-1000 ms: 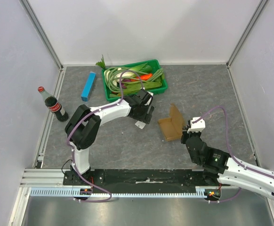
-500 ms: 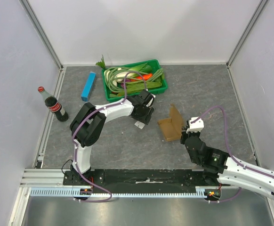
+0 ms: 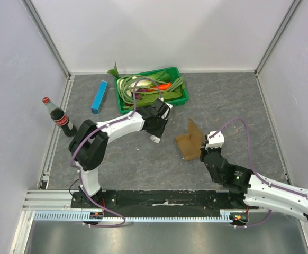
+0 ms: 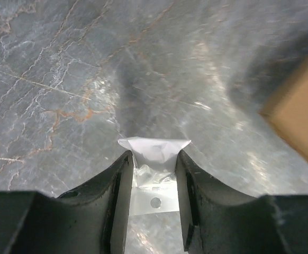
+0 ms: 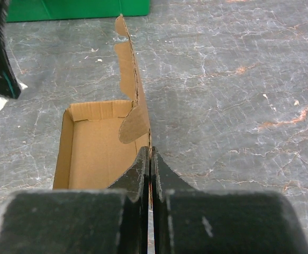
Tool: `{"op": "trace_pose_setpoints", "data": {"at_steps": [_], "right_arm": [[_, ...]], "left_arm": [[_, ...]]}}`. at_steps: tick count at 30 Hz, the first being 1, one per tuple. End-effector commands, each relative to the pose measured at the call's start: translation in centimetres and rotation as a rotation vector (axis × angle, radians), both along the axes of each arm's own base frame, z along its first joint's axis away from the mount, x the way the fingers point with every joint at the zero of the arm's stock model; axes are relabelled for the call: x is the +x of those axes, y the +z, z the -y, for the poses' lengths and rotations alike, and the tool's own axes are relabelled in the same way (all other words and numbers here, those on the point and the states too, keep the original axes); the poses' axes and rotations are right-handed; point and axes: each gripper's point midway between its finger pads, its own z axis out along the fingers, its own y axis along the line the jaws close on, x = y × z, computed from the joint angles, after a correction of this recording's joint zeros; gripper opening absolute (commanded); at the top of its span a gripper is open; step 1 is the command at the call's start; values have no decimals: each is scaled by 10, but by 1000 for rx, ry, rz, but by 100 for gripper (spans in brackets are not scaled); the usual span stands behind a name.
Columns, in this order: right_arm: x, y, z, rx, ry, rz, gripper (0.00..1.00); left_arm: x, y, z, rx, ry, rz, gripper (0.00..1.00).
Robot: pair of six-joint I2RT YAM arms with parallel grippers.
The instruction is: Fold the paper box
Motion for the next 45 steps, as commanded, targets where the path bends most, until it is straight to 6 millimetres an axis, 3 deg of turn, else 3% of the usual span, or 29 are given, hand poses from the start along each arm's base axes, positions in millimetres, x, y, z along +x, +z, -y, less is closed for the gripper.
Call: {"op": "trace_pose_setpoints", "data": {"at_steps": [1, 4, 6, 10, 11, 14, 15, 19, 20, 22, 24, 26, 27, 29, 30, 33, 38, 43, 45], "right_arm": [[6, 15, -15, 57, 28, 40, 0], [8, 18, -24, 62, 69, 66, 0], [9, 20, -26, 50, 83, 78, 0], [13, 24, -37, 50, 113, 105, 0], [14, 24, -39, 48, 119, 107, 0], [18, 25, -42, 47, 123, 118, 0], [19, 27, -43, 51, 130, 125, 0], [25, 24, -42, 38, 138, 131, 0], [25, 20, -44, 33, 156, 130, 0], [28, 18, -48, 34, 191, 139, 0], [29, 13, -58, 24, 254, 134, 0], [36, 10, -59, 1, 281, 135, 0], [33, 9, -75, 9, 386, 134, 0], [41, 10, -80, -24, 439, 143, 0], [42, 5, -85, -46, 468, 129, 0], [47, 5, -97, -91, 538, 125, 0], [48, 12, -113, -108, 692, 163, 0], [55, 0, -115, -145, 713, 117, 0], [57, -11, -115, -153, 708, 56, 5]], "left_arm": [[-15, 83, 27, -249, -40, 43, 43], [-45, 116, 65, -486, -118, -51, 43], [-63, 125, 86, -575, -150, -110, 44], [-81, 124, 108, -626, -185, -161, 44], [-83, 115, 110, -612, -183, -184, 44], [-81, 112, 111, -604, -182, -180, 52], [-80, 113, 109, -598, -179, -165, 63], [-63, 122, 86, -537, -132, -43, 81], [-51, 123, 74, -514, -93, 4, 85], [-43, 127, 56, -503, -48, 50, 86], [-20, 137, 33, -481, 41, 163, 83], [-1, 136, 10, -451, 108, 254, 80], [2, 129, 1, -436, 128, 268, 78], [19, 137, -10, -473, 173, 338, 71], [17, 125, -15, -477, 179, 328, 71], [22, 118, -17, -528, 178, 345, 72], [25, 115, -17, -565, 158, 382, 84], [32, 118, -11, -546, 91, 396, 85], [38, 119, -11, -528, 61, 403, 85]]}}
